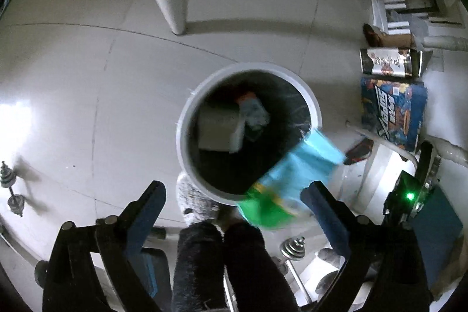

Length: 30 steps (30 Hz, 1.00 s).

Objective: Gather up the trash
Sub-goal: 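Carry the box and bag over the bin and open both grippers, then move both tools back toward the table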

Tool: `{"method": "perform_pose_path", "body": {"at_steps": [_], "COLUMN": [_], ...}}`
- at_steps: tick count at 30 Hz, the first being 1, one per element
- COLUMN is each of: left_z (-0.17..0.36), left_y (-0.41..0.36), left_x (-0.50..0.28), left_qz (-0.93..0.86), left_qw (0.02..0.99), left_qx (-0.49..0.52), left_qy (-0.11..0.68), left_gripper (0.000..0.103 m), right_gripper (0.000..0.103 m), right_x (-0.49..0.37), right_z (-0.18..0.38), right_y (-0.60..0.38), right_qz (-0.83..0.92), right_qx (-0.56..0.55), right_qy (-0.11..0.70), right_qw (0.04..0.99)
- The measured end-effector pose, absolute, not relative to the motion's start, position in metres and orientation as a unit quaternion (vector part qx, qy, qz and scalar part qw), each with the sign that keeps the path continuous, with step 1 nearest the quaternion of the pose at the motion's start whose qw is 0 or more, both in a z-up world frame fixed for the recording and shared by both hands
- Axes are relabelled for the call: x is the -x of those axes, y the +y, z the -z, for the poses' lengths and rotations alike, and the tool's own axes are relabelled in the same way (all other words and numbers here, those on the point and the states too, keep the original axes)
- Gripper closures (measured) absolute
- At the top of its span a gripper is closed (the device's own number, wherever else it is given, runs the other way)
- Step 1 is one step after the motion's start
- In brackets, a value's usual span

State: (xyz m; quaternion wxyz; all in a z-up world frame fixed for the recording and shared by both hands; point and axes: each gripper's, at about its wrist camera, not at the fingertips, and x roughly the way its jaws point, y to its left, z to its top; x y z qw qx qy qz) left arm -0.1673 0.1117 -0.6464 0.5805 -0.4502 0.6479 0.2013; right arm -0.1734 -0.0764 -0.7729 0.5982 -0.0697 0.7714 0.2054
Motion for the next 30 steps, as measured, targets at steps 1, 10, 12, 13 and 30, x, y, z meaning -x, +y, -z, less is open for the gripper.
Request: {"method": "perform_pose_path", "body": {"at_steps": [1,10,12,13,30], "left_z": [0.637,0.586,0.576,0.571,0.449], "left_y": [0.113,0.098,0.090,0.087,0.048], "left_x": [0.172,0.184,0.185,0.185,0.201], "left_qz": [-0.212,-0.267,-0.270,-0.272,-0.265], "left_qw": [0.585,0.613,0.618,0.619,0.646], "left_qx": [0.443,0.348,0.322,0.313,0.254], "left_qy": [0.646,0.658,0.665,0.667,0.669], "left_gripper": [0.004,0.004,0.004,0.004,0.004], "right_gripper": [0.002,0.002,0.002,0.002,0.002], "right_x": [0.174,0.179,0.182,0.184,0.213], "right_z": [0.770,0.724,0.709,0.701,0.522], "right_y": [-0.076,-0.069,-0.069,-0.069,-0.082], "right_qz": [-0.208,-0.203,-0.200,-0.198,-0.196], "right_qx": [0.071,0.131,0.148,0.157,0.223], "right_qy": [0.769,0.747,0.738,0.732,0.683], "right_qw": [0.600,0.620,0.628,0.632,0.668]}}
